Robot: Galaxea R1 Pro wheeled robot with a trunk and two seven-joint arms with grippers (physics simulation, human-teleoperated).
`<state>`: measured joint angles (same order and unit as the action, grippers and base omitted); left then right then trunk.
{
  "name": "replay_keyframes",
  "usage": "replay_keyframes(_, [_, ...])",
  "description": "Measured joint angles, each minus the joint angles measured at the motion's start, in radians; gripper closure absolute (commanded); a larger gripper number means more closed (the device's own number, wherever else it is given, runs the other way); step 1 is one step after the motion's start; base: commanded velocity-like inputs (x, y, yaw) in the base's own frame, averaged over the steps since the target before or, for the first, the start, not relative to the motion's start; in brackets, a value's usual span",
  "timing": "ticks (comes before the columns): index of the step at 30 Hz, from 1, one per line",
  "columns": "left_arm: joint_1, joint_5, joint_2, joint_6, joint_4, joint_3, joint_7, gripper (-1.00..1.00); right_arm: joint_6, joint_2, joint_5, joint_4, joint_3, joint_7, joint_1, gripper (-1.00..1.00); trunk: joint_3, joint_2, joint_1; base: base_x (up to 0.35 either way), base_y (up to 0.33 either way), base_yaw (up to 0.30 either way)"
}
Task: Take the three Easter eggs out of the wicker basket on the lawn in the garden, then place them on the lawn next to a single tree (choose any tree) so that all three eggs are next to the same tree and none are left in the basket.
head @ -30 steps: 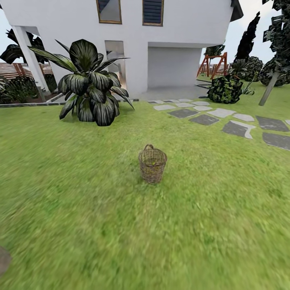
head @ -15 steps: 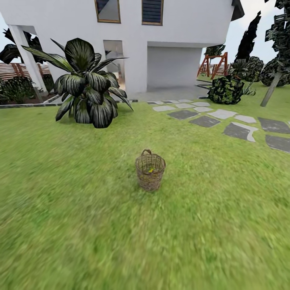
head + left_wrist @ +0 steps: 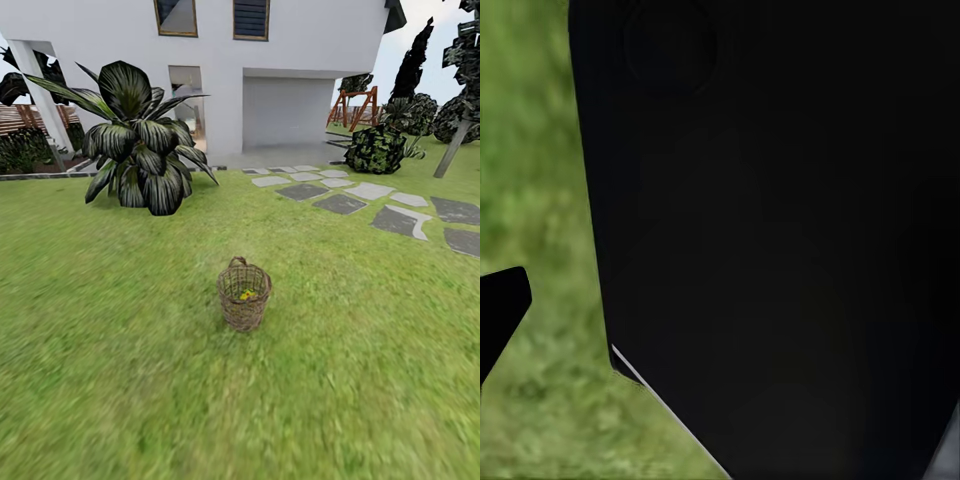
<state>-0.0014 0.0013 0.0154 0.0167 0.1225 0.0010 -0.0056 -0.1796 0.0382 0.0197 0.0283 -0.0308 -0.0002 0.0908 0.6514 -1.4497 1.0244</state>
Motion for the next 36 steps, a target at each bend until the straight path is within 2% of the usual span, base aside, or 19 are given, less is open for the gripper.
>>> replay_keyframes(15, [0.000, 0.002, 0.000, 0.000, 0.000, 0.000, 0.000, -1.00, -0.002, 0.000, 0.001, 0.000, 0.000, -0.003, 0.000, -1.00, 0.000, 0.000, 0.000, 0.321, -0.101, 0.000])
replay_keyframes(36, [0.000, 0.004, 0.001, 0.001, 0.004, 0.003, -0.001, -1.00, 0.000, -0.003, 0.002, -0.001, -0.001, -0.003, 0.000, -1.00, 0.000, 0.000, 0.001, 0.016, -0.006, -0.002])
